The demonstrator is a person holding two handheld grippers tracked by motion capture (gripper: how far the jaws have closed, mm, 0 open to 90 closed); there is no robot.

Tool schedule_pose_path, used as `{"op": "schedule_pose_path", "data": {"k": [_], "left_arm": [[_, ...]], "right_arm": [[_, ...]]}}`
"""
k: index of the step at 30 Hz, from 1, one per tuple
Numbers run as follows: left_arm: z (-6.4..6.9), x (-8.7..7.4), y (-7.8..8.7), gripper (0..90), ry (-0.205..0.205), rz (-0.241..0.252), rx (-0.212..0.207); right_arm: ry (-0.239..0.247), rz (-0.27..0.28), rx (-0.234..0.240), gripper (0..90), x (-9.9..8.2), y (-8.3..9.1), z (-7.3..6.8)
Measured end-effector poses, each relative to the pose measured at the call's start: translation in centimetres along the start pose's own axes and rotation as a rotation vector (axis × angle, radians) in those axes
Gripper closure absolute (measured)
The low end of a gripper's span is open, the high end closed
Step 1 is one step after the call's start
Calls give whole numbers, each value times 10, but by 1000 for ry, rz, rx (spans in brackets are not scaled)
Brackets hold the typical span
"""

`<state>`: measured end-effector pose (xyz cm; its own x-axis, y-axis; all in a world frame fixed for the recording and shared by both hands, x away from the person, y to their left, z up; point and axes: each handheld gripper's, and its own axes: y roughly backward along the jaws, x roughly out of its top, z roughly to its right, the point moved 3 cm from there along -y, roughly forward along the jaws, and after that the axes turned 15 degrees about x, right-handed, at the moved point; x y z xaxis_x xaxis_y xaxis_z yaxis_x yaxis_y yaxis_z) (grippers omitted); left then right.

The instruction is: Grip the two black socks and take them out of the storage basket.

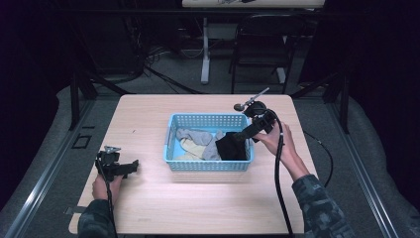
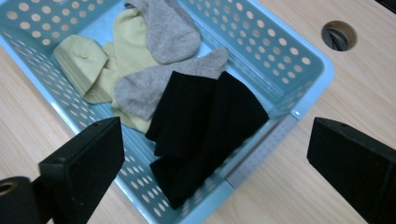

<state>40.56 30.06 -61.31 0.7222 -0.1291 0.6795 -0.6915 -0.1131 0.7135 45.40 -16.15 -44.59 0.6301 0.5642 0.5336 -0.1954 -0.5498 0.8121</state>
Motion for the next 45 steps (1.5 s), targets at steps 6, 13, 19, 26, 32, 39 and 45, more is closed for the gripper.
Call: {"op": "schedule_pose_path", "data": {"k": [6,13,19,26,32,39,45], "left_arm": [[0,0,0,14,0,1,0],[0,0,0,14,0,0,0],[0,0,0,14,0,0,0],[0,0,0,14,0,0,0],[0,0,0,14,0,0,0],[0,0,0,15,0,0,0],[0,0,0,14,1,-1,0]], "right_arm": [[3,-21,38,77,8,-20,-1],[-5,-43,54,135,11,-40,-4],[0,-101,58,161,11,-59,-3],[-36,-100,57,175,8,-75,-3],[-38,-161,49,207,6,-87,-2],[-77,-199,34,314,4,-100,3],[-93,-233,3,409,2,-107,6]]}}
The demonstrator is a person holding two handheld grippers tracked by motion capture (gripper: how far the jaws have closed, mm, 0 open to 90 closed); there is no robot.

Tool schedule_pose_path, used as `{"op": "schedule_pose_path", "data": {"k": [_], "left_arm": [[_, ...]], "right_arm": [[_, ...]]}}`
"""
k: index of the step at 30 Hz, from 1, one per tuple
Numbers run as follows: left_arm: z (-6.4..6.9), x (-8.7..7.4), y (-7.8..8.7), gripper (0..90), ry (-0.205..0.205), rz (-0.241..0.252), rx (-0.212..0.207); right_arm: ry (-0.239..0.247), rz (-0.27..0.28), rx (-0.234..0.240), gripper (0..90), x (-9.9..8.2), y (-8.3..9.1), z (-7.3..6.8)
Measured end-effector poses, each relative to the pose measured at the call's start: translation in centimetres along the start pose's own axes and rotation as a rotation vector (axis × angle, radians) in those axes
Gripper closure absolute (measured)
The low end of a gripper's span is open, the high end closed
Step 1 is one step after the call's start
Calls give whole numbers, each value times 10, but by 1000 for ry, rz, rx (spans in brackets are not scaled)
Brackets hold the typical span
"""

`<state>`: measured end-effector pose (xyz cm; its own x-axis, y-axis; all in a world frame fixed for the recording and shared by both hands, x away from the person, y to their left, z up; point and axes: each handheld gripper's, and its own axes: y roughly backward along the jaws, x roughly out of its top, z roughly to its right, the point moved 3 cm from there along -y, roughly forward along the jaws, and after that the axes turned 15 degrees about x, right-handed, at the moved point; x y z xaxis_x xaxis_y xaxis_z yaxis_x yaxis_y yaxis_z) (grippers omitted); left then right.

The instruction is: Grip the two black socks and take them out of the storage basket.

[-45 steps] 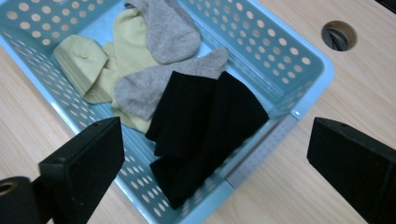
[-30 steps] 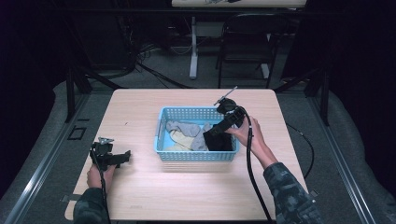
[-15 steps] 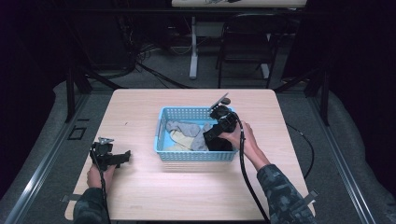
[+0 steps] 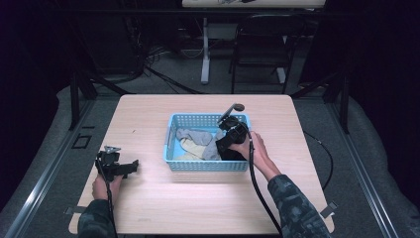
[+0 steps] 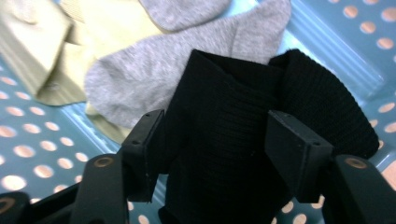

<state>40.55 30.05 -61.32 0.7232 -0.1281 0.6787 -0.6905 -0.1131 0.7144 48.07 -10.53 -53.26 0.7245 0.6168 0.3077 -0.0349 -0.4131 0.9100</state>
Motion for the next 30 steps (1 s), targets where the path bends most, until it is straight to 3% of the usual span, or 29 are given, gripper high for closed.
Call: {"op": "schedule_pose_path", "data": {"k": [4,6,10,30], "left_arm": [[0,0,0,14,-1,2,0],[0,0,0,14,0,0,0],[0,0,0,14,0,0,0],[0,0,0,14,-1,2,0]], "right_arm": [[-13,-19,-17,567,-1,-2,1],[-23,-16,-10,706,-3,-2,2],[-25,-8,-6,798,-4,0,3],[24,100,39,836,1,48,-14]]}}
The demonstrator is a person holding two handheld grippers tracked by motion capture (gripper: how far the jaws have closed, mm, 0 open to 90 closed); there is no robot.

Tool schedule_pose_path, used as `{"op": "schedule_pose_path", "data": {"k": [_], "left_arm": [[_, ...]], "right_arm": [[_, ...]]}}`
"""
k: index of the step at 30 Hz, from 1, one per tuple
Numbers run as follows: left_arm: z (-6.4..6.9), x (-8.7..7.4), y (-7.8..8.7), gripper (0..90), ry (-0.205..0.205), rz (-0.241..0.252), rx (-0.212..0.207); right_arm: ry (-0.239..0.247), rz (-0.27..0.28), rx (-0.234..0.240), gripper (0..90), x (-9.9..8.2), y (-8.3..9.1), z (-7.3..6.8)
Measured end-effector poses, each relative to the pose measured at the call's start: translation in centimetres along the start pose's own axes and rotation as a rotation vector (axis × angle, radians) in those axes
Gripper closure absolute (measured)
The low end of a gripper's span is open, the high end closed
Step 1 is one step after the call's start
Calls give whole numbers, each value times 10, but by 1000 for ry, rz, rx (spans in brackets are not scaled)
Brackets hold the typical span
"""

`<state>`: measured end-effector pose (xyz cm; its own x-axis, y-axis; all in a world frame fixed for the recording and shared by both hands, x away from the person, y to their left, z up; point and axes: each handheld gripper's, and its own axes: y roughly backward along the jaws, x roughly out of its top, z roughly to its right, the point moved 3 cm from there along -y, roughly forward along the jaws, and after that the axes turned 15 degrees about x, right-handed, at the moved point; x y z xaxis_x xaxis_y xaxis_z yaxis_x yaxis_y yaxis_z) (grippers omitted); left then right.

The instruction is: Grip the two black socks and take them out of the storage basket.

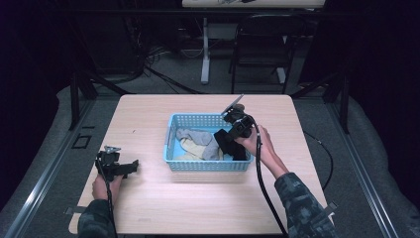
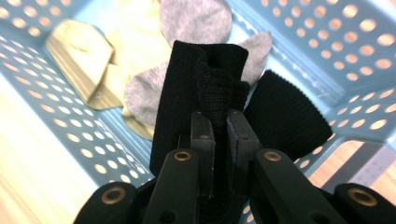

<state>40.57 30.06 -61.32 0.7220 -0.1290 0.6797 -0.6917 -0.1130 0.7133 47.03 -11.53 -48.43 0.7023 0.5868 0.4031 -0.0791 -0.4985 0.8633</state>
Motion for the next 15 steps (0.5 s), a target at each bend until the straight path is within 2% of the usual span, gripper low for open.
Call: {"op": "schedule_pose_path", "data": {"k": [4,11,15], "left_arm": [[0,0,0,14,1,-1,0],[0,0,0,14,-1,0,0],[0,0,0,14,0,0,0]], "right_arm": [[11,25,1,836,5,15,-2],[20,26,-2,837,9,27,-5],[15,50,2,838,11,33,-8]]}}
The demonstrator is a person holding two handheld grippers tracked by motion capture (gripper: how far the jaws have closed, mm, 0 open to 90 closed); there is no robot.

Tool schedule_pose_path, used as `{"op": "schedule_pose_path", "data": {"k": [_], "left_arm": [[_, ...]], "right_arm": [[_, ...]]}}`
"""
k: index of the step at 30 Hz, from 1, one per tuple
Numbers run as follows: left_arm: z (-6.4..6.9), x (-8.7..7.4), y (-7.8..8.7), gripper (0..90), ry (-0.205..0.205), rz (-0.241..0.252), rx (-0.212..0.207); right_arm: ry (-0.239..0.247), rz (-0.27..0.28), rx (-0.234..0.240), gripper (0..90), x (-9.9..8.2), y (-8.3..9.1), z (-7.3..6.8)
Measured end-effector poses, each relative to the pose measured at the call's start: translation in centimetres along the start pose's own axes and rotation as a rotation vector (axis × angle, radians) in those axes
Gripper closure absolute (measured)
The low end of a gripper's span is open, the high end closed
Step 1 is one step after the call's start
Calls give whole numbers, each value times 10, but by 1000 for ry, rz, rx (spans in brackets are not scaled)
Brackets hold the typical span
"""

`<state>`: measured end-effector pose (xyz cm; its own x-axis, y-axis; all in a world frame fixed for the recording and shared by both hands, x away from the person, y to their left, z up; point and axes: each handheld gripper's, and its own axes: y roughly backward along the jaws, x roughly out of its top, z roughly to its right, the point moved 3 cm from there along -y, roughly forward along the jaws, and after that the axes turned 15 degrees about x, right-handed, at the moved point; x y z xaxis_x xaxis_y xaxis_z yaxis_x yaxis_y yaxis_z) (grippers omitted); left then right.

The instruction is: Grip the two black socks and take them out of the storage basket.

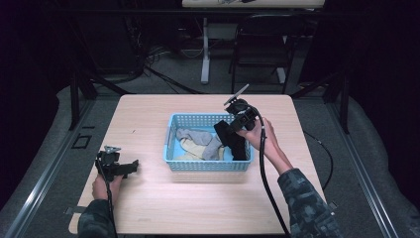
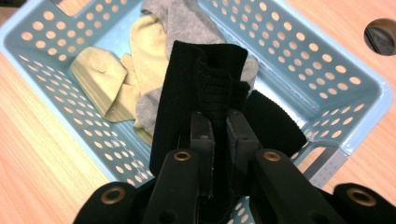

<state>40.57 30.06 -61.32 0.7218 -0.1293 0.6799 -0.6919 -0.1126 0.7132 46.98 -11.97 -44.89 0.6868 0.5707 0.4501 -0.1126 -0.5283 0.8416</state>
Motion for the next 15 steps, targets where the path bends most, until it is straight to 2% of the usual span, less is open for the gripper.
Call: {"op": "schedule_pose_path", "data": {"k": [15], "left_arm": [[0,0,0,14,0,0,0]], "right_arm": [[21,17,-18,839,9,17,-5]]}}
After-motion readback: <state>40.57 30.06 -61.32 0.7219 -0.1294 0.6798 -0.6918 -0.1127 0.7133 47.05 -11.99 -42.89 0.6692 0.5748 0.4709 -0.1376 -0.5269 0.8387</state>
